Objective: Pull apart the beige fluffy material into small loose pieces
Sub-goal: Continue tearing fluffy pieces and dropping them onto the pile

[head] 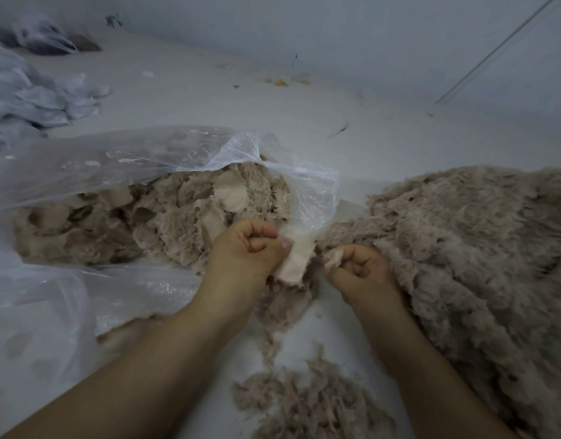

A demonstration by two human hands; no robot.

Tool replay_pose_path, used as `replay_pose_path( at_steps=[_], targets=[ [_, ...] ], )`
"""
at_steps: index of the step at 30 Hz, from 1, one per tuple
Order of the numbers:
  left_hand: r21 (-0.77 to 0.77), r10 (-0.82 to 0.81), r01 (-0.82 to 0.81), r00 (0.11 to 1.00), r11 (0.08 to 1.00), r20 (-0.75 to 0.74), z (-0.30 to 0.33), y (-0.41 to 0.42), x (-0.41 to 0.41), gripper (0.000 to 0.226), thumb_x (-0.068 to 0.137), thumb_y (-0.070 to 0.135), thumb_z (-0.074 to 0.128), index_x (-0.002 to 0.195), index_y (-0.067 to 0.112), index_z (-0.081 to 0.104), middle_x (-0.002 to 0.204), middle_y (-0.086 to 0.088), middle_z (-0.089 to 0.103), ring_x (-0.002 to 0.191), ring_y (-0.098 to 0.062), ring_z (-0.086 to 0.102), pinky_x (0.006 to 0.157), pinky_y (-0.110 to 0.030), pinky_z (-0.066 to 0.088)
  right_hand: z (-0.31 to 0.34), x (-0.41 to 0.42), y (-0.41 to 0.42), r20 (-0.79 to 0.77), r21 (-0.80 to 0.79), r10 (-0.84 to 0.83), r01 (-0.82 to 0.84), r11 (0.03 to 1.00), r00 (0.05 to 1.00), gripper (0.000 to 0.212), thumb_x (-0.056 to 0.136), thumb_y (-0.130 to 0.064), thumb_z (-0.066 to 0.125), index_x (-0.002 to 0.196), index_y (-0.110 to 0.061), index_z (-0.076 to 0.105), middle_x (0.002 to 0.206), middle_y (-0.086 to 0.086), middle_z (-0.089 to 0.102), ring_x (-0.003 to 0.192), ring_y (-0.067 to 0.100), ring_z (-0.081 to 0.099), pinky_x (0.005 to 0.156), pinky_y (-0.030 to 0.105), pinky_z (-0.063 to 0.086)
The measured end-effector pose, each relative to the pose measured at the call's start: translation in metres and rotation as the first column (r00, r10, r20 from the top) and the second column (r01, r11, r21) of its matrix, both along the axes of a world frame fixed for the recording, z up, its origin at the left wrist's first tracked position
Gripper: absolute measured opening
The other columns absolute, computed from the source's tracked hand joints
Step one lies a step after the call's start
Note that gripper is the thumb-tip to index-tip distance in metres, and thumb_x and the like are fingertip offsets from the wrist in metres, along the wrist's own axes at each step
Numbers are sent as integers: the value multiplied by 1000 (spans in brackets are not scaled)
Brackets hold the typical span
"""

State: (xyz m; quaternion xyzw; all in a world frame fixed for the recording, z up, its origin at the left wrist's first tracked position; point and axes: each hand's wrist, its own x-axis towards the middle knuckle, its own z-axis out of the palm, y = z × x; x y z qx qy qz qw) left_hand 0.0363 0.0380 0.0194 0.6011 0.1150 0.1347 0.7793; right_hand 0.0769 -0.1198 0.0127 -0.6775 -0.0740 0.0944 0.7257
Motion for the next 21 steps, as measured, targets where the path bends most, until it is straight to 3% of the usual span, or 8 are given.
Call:
replay_pose_path(
  at_steps=[2, 6, 9, 11, 13, 17, 19, 21],
  targets=[
    [6, 18, -18, 1000, 1000, -1, -1, -1, 0, 5, 89, 5, 66, 85, 4, 62, 58, -10, 62, 42, -20, 57, 37, -25, 45, 0, -3, 1, 11, -6, -5, 5, 1000, 1000, 31, 86, 19, 53, 71, -8, 52, 48, -8, 43, 40, -1, 31, 41, 10, 27],
    [30, -18, 18, 1000, 999, 6, -1, -4, -1, 15, 92, 10, 64, 78, 7, 68, 64, -19, 64, 45, -24, 60, 40, -27, 48, -2, -2, -1, 23, 68, 6, -8, 998, 1000, 23, 91, 6, 57, 79, -8, 43, 51, -6, 34, 41, 0, 26, 40, 11, 25],
    [72, -46, 46, 999, 996, -2, 0, -8, -3, 16, 92, 12, 63, 78, 10, 70, 67, -15, 67, 52, -20, 62, 44, -24, 49, -4, -2, -1, 73, 56, 40, -45, 997, 997, 13, 88, 0, 63, 89, -2, 51, 54, -7, 51, 44, 0, 43, 44, 12, 36],
    [111, -63, 62, 998, 992, 0, 1, -9, -2, 18, 94, 13, 61, 79, 12, 70, 70, -12, 69, 59, -21, 64, 50, -27, 52, -5, -3, -1, 94, 40, 105, -109, 993, 990, 21, 84, -9, 68, 98, 5, 62, 73, 10, 71, 63, 14, 63, 57, 23, 52],
    [122, -85, 85, 996, 989, -10, 2, -10, -2, 21, 96, 16, 58, 79, 12, 69, 74, -16, 70, 63, -25, 64, 52, -32, 55, -5, -4, -1, 124, -5, 159, -160, 987, 979, 31, 82, -18, 65, 95, 11, 67, 86, 28, 70, 73, 25, 65, 67, 32, 54],
    [114, -182, 181, 983, 977, -2, 5, -6, -3, 7, 88, 9, 68, 94, 9, 64, 75, -27, 68, 56, -34, 62, 46, -32, 52, -4, -4, -1, 117, 16, 145, -148, 989, 983, 20, 87, -11, 62, 82, 7, 68, 66, 6, 69, 59, 11, 64, 56, 19, 51],
    [233, -135, 123, 990, 965, 36, 4, -4, -4, 19, 87, -1, 68, 89, 18, 65, 68, -22, 67, 51, -29, 62, 45, -29, 48, -6, -3, -1, 145, -31, 101, -97, 995, 984, 28, 90, -8, 62, 68, 7, 56, 50, -6, 50, 45, 3, 46, 47, 14, 39],
    [303, -71, 36, 992, 952, 108, 6, 0, -3, 32, 87, -5, 65, 77, 25, 69, 63, -10, 68, 43, -20, 59, 39, -25, 44, -8, 0, -1, 172, -81, 65, -52, 995, 983, 36, 93, -7, 60, 67, 14, 47, 47, -11, 36, 42, 1, 31, 44, 13, 31]
  ],
)
